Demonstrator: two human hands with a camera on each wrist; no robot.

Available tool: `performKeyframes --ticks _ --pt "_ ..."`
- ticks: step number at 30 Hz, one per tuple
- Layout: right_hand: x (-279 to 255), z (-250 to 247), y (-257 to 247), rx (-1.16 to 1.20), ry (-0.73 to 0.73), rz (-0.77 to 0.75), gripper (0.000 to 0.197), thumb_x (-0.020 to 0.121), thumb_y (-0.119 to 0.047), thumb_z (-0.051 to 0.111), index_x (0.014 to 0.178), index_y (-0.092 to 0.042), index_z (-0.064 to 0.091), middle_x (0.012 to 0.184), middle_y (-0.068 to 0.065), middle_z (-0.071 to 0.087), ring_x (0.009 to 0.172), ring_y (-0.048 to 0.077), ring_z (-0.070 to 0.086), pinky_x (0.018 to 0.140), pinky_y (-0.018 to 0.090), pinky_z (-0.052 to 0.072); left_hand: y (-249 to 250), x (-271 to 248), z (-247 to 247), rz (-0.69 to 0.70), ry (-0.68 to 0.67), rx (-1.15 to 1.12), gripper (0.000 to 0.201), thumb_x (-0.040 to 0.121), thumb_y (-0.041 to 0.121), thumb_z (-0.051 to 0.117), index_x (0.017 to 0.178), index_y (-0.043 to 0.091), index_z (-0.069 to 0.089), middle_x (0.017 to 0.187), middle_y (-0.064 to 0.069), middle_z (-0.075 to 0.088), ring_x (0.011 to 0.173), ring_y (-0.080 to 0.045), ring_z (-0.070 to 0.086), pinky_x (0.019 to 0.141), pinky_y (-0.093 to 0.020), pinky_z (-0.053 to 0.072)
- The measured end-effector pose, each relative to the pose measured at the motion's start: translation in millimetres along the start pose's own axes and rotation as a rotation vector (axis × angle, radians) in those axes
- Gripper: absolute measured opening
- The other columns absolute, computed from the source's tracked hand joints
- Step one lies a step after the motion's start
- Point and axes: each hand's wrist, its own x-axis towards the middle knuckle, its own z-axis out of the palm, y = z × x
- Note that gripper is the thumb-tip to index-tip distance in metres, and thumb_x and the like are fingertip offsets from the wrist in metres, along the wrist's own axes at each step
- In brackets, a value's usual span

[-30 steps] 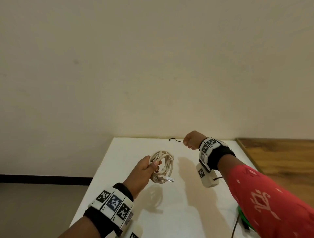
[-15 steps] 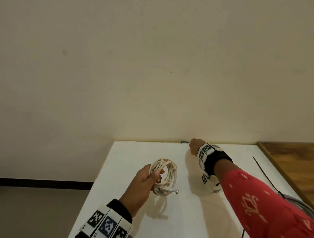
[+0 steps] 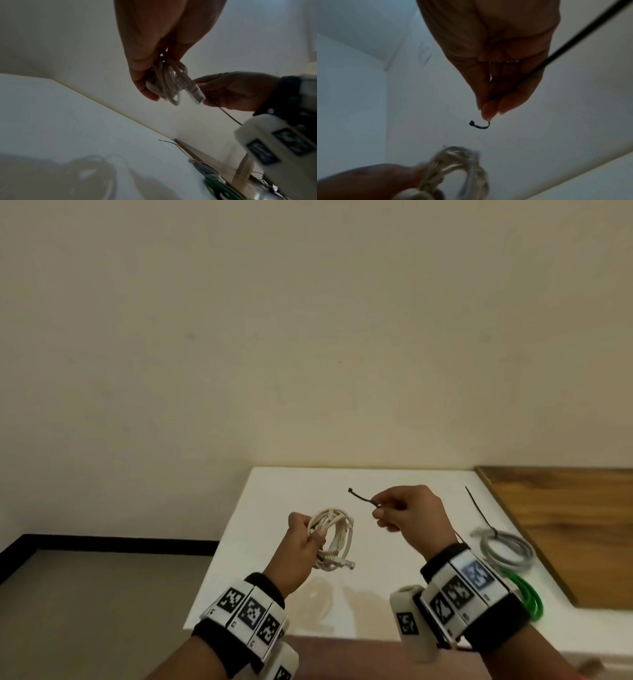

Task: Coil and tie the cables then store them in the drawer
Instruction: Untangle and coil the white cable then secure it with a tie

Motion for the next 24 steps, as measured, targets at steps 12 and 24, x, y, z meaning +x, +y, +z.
performKeyframes --ticks 12,24 --pt "-155 34 -40 -0.403 -0.016 -0.117 0.021 0.088 -0.012 0.05 0.101 -0.012 0.067 0.098 0.007 0.072 0.093 0.024 0.063 0.081 0.03 0.048 37 -107 -20 0.079 0.001 0.141 0.013 0.097 0.013 0.036 0.102 0.01 0.025 0.084 0.0 0.048 0.064 -0.007 0.051 0.051 -0.011 0.045" --pt "-184 60 -42 0.459 0.101 0.16 0.015 0.081 -0.002 0.062 0.068 -0.008 0.065 0.066 0.008 0.063 0.059 0.019 0.061 0.049 0.026 0.049 37 -144 -12 0.114 -0.027 0.135 0.042 0.096 0.011 0.037 0.131 0.009 0.013 0.094 -0.007 0.055 0.07 -0.003 0.054 0.056 -0.006 0.045"
